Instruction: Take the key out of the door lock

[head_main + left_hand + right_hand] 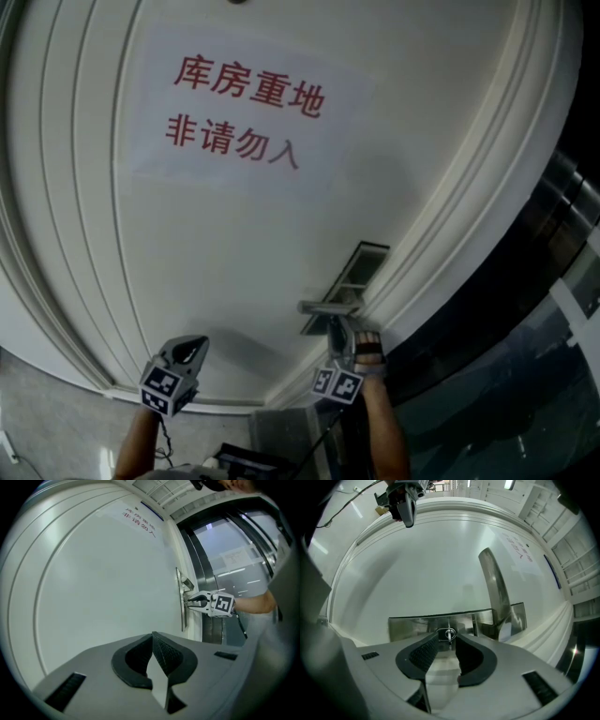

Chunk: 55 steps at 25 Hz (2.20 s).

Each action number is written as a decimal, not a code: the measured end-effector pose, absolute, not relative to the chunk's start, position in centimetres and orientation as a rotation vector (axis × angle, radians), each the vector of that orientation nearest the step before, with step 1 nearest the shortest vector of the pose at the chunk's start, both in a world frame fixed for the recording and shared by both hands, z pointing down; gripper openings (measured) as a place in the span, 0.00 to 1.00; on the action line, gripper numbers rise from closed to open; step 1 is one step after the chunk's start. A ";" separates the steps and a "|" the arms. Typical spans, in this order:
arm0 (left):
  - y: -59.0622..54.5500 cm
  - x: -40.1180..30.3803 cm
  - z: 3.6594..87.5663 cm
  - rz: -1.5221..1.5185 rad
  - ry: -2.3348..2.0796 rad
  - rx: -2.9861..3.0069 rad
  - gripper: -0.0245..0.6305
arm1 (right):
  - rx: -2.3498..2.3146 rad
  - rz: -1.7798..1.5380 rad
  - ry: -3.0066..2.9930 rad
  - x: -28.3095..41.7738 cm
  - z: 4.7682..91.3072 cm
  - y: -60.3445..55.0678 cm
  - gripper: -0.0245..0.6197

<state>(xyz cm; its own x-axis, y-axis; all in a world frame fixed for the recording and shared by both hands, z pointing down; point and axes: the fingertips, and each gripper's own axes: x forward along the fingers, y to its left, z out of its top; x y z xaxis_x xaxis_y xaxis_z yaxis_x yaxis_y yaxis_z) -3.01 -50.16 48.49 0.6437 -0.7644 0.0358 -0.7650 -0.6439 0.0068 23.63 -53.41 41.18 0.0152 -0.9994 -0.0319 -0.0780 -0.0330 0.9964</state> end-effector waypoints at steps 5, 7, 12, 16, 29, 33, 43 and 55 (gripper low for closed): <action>-50.5 -3.0 48.5 0.044 -1.320 2.825 0.05 | 1.285 -1.205 -1.209 23.7 41.2 -53.5 0.21; -50.6 -3.1 48.5 0.042 -1.321 2.822 0.05 | 1.283 -1.218 -1.192 23.7 41.0 -53.5 0.17; -50.7 -3.2 48.6 0.030 -1.320 2.815 0.05 | 1.281 -1.239 -1.163 23.6 40.8 -53.6 0.12; -50.7 -3.5 48.6 0.026 -1.327 2.812 0.05 | 1.282 -1.241 -1.150 23.6 40.9 -53.6 0.09; -50.0 -4.1 48.4 0.011 -1.343 2.803 0.05 | 1.260 -1.223 -1.108 23.4 40.7 -53.6 0.07; -49.5 -4.1 48.4 0.013 -1.346 2.806 0.05 | 1.246 -1.202 -1.107 23.5 40.9 -53.7 0.07; -48.9 -4.4 48.2 0.007 -1.363 2.800 0.05 | 1.244 -1.180 -1.136 23.3 41.0 -53.0 0.07; -47.6 -3.4 47.6 0.008 -1.345 2.827 0.05 | 1.249 -1.180 -1.150 23.6 41.3 -51.7 0.07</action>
